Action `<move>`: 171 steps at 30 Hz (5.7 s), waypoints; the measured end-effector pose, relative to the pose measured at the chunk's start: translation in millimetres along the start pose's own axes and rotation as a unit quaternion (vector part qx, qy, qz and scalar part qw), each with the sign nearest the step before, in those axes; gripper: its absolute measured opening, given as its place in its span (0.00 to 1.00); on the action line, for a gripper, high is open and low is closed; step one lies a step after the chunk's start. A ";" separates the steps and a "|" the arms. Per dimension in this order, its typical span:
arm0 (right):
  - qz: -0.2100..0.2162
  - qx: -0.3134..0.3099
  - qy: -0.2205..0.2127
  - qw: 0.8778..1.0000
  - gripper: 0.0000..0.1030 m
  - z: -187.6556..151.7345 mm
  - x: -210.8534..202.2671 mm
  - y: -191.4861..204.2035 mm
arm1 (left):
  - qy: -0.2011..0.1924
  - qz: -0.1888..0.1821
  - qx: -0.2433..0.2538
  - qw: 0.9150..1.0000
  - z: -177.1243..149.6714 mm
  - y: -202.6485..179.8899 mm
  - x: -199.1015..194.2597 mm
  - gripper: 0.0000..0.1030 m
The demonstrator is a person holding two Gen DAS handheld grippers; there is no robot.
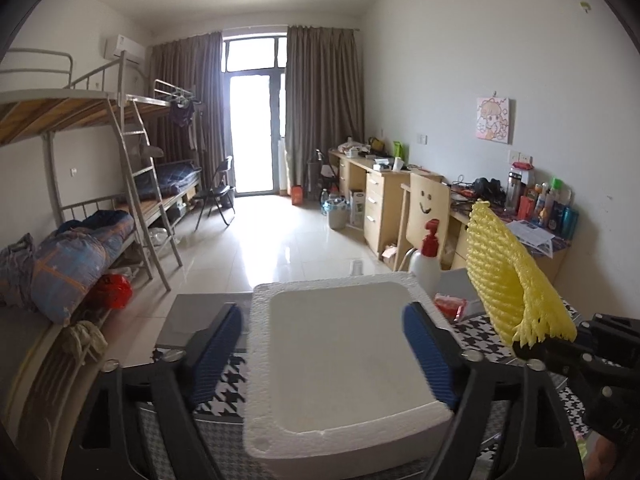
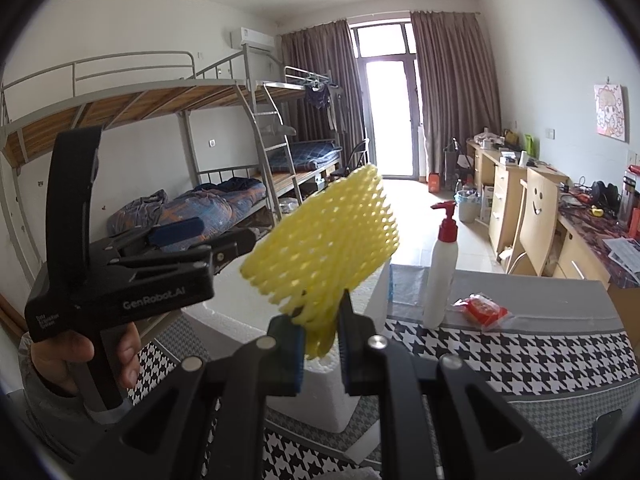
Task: Organize soft objects
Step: 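Carry the yellow foam net over the white foam box with the right gripper, then open the right gripper to drop the yellow net into the foam box, then withdraw both grippers from the foam box back toward the table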
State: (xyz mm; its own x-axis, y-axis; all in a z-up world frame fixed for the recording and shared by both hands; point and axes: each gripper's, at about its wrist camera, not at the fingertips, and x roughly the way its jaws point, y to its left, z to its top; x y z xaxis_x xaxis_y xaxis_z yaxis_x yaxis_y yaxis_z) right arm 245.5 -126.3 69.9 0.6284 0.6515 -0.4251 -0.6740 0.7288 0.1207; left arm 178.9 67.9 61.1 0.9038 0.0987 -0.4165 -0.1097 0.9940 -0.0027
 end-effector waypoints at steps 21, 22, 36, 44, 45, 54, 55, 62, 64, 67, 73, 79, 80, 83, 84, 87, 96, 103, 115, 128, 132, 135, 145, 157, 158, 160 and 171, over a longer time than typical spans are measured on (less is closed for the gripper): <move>0.018 -0.014 0.018 1.000 0.17 7.8 30.5 17.8 | -0.033 0.043 -0.026 0.998 -8.4 34.6 -22.1 0.99; 0.018 -0.014 0.019 1.000 0.17 7.9 31.5 18.3 | -0.034 0.044 -0.025 0.998 -9.4 35.7 -23.0 0.99; 0.025 -0.015 0.043 0.999 0.17 12.6 54.1 27.0 | -0.039 0.040 -0.038 0.998 -22.7 49.9 -31.9 0.99; 0.015 -0.012 0.062 0.998 0.17 11.2 67.5 28.2 | -0.038 0.031 -0.038 0.998 -28.5 53.6 -34.3 0.99; 0.014 -0.012 0.064 0.998 0.17 11.0 68.8 28.7 | -0.039 0.030 -0.039 0.998 -28.2 52.6 -35.7 0.99; 0.006 -0.003 0.086 0.996 0.37 13.8 79.1 29.1 | -0.038 0.020 -0.046 0.998 -30.8 57.5 -36.8 0.99; 0.007 -0.003 0.085 0.996 0.48 13.3 79.2 30.0 | -0.037 0.020 -0.048 0.998 -30.9 57.8 -36.3 0.99; 0.010 -0.008 0.074 0.997 0.67 12.2 71.7 33.2 | -0.038 0.022 -0.052 0.998 -29.9 58.4 -37.7 0.99; 0.009 -0.008 0.071 0.997 0.67 12.4 68.6 32.4 | -0.040 0.022 -0.051 0.998 -29.6 57.9 -38.8 0.99; 0.004 -0.008 0.063 0.998 0.67 15.0 62.6 33.2 | -0.041 0.019 -0.051 0.998 -29.6 56.8 -40.1 0.99; 0.000 -0.001 0.044 0.999 0.67 15.3 42.4 30.5 | -0.044 0.000 -0.049 0.998 -27.6 49.4 -47.9 0.99; -0.007 -0.007 0.028 1.000 0.75 12.8 28.8 34.1 | -0.047 -0.004 -0.041 0.998 -25.7 41.0 -56.0 0.99; -0.008 -0.007 0.025 1.000 0.75 13.0 27.7 34.0 | -0.047 -0.005 -0.040 0.998 -25.6 40.3 -56.9 0.99; -0.011 -0.008 0.019 1.000 0.81 12.1 24.3 32.7 | -0.048 -0.002 -0.043 0.998 -26.3 38.5 -59.6 0.99; -0.013 -0.009 0.016 1.000 0.82 12.2 23.1 31.6 | -0.048 -0.002 -0.043 0.998 -26.0 38.1 -59.8 0.99; -0.016 -0.008 0.007 1.000 0.83 10.0 17.3 27.3 | -0.048 -0.001 -0.039 0.998 -26.0 37.5 -60.3 0.99; -0.030 -0.003 -0.016 0.999 0.87 2.1 -6.5 19.2 | -0.050 -0.009 -0.038 0.998 -26.0 26.4 -66.9 0.99; -0.035 0.003 -0.031 0.999 0.92 -3.5 -21.9 17.4 | -0.051 -0.015 -0.029 0.998 -26.4 14.8 -72.5 0.99; -0.059 0.002 -0.052 0.997 0.93 -11.1 -53.5 15.6 | -0.059 -0.041 -0.020 0.997 -29.9 -3.2 -85.9 0.99; -0.093 0.014 -0.069 0.993 0.93 -30.1 -82.8 0.3 | -0.065 -0.076 0.003 0.995 -33.7 -27.3 -94.0 0.99; -0.104 0.010 -0.070 0.992 0.93 -33.2 -90.4 -2.2 | -0.063 -0.083 0.009 0.995 -36.1 -32.8 -93.9 0.99; -0.115 0.008 -0.069 0.991 0.93 -36.0 -93.5 -3.9 | -0.066 -0.089 0.013 0.994 -38.8 -37.0 -94.0 0.99; -0.144 0.006 -0.066 0.987 0.93 -45.4 -103.0 -8.8 | -0.063 -0.108 0.020 0.992 -46.0 -42.3 -93.4 0.99; -0.160 0.019 -0.069 0.984 0.93 -67.0 -112.1 -13.0 | -0.066 -0.124 0.022 0.990 -59.9 -49.2 -93.1 0.99; -0.160 0.023 -0.068 0.984 0.93 -69.3 -112.2 -14.5 | -0.064 -0.127 0.023 0.990 -61.4 -49.4 -93.1 0.99; -0.163 0.026 -0.064 0.984 0.93 -73.8 -111.6 -17.3 | -0.064 -0.133 0.022 0.989 -64.6 -50.8 -93.4 0.99; -0.178 0.044 -0.065 0.981 0.93 -95.1 -119.4 -24.1 | -0.062 -0.139 0.035 0.988 -81.5 -61.5 -90.1 0.99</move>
State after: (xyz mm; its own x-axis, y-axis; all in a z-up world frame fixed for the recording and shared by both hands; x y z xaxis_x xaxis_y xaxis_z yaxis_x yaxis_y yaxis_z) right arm 149.7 -241.7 32.4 0.8652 0.3704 -0.3380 -0.3709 0.9264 0.0657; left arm 70.5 -6.1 24.7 0.9392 -0.1771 -0.2941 0.1739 0.9841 -0.0372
